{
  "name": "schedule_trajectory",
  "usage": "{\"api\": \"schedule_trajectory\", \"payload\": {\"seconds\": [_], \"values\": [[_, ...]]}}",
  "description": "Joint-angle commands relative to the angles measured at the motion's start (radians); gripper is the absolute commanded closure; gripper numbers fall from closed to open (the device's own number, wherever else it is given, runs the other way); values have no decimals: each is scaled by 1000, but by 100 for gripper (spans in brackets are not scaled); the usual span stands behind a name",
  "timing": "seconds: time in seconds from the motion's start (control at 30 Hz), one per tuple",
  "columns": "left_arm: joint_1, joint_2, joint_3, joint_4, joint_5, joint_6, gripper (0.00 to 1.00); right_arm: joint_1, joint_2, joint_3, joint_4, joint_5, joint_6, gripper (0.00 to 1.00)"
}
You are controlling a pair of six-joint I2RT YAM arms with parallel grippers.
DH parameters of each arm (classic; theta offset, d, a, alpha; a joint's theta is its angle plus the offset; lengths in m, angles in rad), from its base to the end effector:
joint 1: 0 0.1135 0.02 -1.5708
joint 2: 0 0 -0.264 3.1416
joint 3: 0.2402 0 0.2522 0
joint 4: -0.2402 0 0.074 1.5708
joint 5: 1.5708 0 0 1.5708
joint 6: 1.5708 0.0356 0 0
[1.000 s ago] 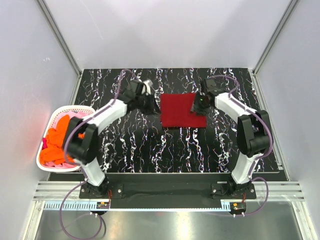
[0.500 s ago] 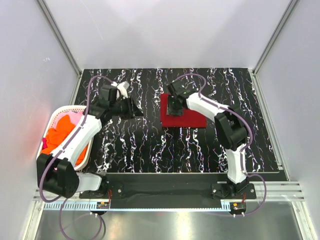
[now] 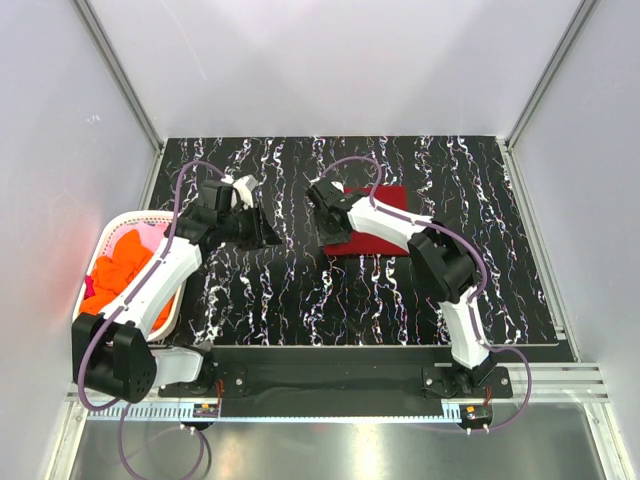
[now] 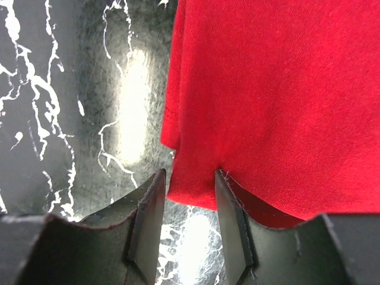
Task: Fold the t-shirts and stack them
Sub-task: Neatly place the folded tshirt to the corner
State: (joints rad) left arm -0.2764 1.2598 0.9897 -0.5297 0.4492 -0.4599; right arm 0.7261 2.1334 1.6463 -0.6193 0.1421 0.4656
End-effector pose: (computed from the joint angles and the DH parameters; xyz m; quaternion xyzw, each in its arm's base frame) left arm 0.2509 -0.0872 0.2812 0.0006 0.9072 -0.3245 0.2677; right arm 0.3431 0.2979 0.1775 -0.1099 0.9646 0.0716 0.2288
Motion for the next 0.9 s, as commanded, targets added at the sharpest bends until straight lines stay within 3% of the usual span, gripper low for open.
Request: {"api": "schedule_trajectory", "payload": {"seconds": [0.0, 0.63, 0.87], "values": [[5, -3, -3, 20, -9, 21, 71, 18, 37, 52, -45, 97, -38, 53], [9, 12, -8, 22, -35, 33, 71, 85, 99, 98, -112, 215, -100, 66], [9, 18, -10, 22, -32, 30, 71, 88, 100, 79, -126, 260, -116, 82]]}}
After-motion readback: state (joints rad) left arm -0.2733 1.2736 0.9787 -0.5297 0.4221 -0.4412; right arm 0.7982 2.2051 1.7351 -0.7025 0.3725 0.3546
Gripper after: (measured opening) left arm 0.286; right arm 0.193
